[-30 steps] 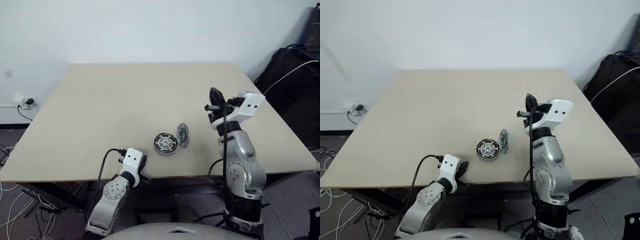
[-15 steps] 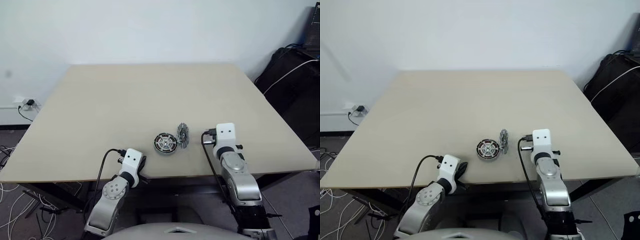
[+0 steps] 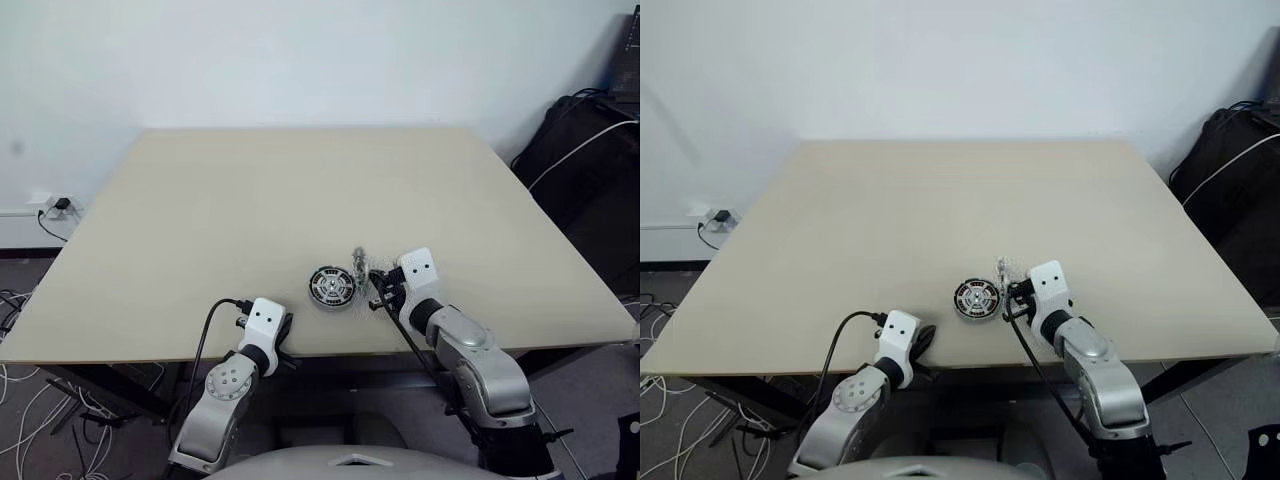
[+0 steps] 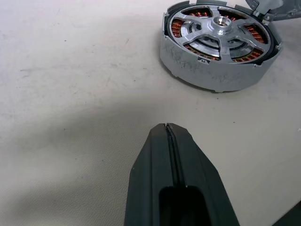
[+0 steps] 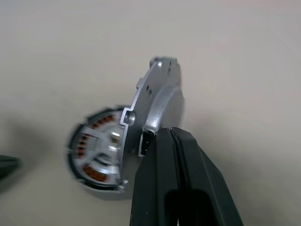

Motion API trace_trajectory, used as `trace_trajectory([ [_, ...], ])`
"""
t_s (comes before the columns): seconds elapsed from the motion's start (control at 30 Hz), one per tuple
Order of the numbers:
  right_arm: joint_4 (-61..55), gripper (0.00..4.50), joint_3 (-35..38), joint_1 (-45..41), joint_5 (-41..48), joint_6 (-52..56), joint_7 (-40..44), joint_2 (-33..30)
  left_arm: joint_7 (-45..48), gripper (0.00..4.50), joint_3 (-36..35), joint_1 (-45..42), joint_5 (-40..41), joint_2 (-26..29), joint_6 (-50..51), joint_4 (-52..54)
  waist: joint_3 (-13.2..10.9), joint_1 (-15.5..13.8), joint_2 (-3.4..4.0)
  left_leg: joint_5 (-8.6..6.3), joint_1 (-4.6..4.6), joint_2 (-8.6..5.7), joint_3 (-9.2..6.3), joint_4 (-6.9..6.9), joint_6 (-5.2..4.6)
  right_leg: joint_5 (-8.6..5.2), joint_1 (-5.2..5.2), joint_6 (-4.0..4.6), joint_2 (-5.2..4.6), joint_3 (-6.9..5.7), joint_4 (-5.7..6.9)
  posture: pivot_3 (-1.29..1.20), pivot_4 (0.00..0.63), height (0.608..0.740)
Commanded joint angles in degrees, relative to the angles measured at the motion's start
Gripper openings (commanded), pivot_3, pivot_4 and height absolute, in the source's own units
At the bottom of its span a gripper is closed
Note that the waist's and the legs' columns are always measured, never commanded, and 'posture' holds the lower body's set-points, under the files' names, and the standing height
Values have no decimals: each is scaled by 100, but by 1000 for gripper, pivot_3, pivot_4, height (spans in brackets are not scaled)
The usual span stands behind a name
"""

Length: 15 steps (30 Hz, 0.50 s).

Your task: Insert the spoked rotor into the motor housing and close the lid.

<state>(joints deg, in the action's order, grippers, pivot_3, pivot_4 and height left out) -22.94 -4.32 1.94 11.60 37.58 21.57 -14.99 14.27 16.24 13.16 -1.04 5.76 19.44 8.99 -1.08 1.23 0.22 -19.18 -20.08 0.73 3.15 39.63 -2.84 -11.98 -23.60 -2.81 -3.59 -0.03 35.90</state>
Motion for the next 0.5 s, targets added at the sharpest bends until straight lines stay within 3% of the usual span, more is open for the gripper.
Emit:
trace_trajectory([
  [0.03,-326,40,-56,-101,212,-109,175,3,-13,0,11,-25,32,-27,-49,129,1,0,-3,0,1,1,0,0,0,0,1,1,0,0,0,0,0,740],
  [0.5,430,40,-287,-243,154,-467,163,214,-49,0,-20,0,39,-22,-61,161,3,-3,-7,0,2,1,1,0,0,1,3,1,0,0,0,0,0,740],
])
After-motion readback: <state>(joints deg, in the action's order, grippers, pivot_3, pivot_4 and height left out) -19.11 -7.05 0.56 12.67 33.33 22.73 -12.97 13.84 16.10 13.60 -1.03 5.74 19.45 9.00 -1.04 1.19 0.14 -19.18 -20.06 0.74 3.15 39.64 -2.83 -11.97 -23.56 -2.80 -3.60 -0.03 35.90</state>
